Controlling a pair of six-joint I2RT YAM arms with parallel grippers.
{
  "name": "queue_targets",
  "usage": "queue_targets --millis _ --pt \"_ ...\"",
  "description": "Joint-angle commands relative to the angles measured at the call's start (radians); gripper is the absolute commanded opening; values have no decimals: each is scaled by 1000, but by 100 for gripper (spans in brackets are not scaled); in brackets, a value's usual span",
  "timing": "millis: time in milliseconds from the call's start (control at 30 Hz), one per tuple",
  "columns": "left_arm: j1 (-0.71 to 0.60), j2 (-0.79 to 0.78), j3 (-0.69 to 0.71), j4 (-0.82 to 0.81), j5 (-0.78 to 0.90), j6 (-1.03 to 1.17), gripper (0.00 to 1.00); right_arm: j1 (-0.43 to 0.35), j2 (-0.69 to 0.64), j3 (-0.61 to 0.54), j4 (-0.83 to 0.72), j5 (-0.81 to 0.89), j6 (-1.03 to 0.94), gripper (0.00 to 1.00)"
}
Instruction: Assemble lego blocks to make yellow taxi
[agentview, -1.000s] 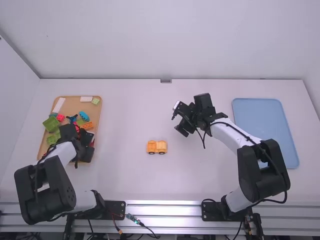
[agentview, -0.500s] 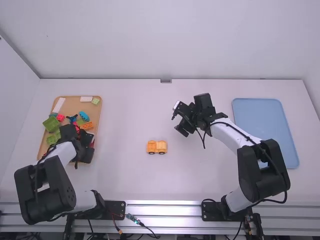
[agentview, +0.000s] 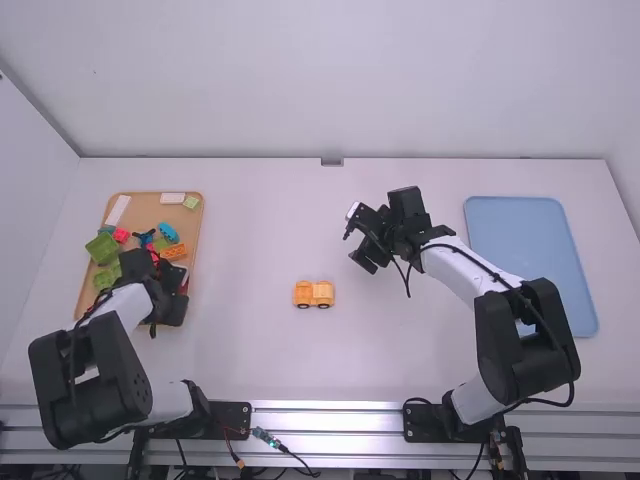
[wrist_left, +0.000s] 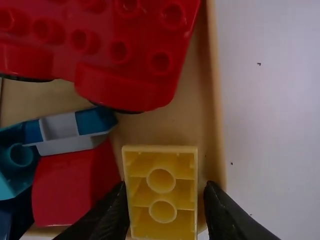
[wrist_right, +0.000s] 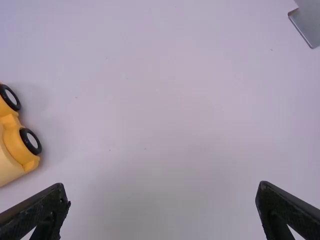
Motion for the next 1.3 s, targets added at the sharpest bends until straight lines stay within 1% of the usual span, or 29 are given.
queue_targets --millis 0,67,433,533,567,633,667,733,767,800,933,967,1100,1267 --pt "5 -13 -11 -6 -7 -12 36 -3 -24 30 -1 -2 5 99" --pt "5 -13 -11 -6 -31 -31 32 -3 -24 30 -2 -2 5 99" --pt "4 -13 -11 1 -40 -46 30 -3 -24 30 -2 -2 5 99" --pt "5 -13 -11 1 -37 -47 40 -3 -24 30 -3 -2 5 99" --pt "5 -13 -11 1 -37 -48 41 -3 -24 30 -3 -2 5 99" --pt "4 -13 -11 -2 -37 -51 52 -3 -24 30 -5 -2 5 99" --pt "4 -13 -11 -3 -37 -57 54 -3 -24 30 -5 -2 5 99" --pt "4 -13 -11 -3 -37 -57 52 -3 -24 30 -5 -2 5 99" --pt "4 -13 -11 -2 -37 -56 48 -3 -24 30 -5 -2 5 99" --pt "4 -13 -11 -3 -38 -57 47 -3 -24 30 -4 -2 5 99" --pt "5 -13 -11 -1 -37 -72 46 -3 -24 30 -5 -2 5 99" --pt "6 -13 -11 -2 -34 -72 44 -3 -24 30 -5 -2 5 99" --pt "5 -13 -14 6 -18 -71 46 -3 -24 30 -5 -2 5 99" --pt "5 -13 -15 6 -17 -73 45 -3 -24 30 -5 -2 5 99"
